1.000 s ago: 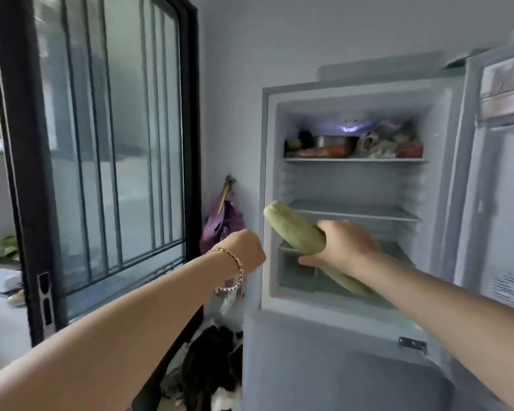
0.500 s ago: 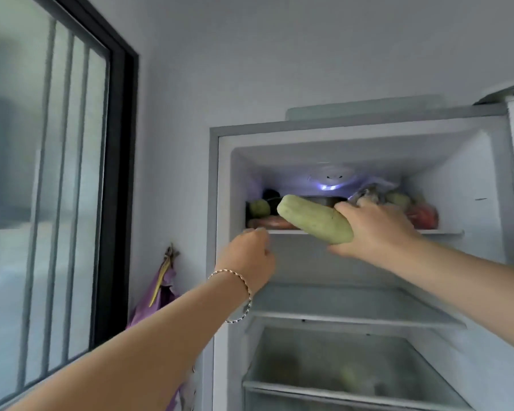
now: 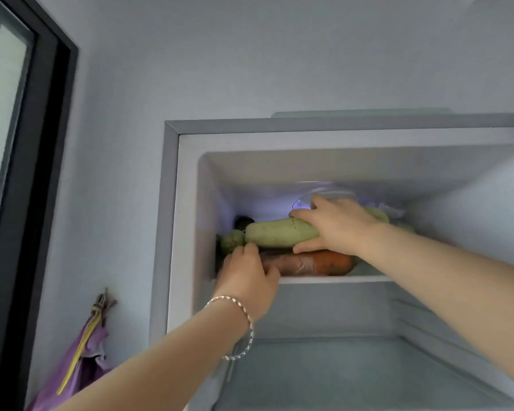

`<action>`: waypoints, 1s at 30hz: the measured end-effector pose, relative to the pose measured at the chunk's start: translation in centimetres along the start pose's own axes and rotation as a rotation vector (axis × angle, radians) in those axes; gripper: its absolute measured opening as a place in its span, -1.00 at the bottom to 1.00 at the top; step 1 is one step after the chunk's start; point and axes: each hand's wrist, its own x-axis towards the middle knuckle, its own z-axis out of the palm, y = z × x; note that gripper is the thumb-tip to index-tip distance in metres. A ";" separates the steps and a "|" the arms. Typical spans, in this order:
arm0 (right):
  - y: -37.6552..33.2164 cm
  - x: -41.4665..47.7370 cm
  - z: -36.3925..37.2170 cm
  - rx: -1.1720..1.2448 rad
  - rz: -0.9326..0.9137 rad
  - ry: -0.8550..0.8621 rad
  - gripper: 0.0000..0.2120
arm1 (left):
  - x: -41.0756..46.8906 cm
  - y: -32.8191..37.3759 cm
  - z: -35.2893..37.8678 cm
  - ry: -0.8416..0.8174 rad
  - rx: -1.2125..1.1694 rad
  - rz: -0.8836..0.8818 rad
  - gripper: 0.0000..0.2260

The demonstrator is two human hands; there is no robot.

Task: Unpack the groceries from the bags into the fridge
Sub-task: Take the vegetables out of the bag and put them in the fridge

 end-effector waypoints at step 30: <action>5.7 -2.6 3.4 0.382 0.135 0.031 -0.41 | 3.3 0.9 1.3 0.218 0.375 0.162 -0.57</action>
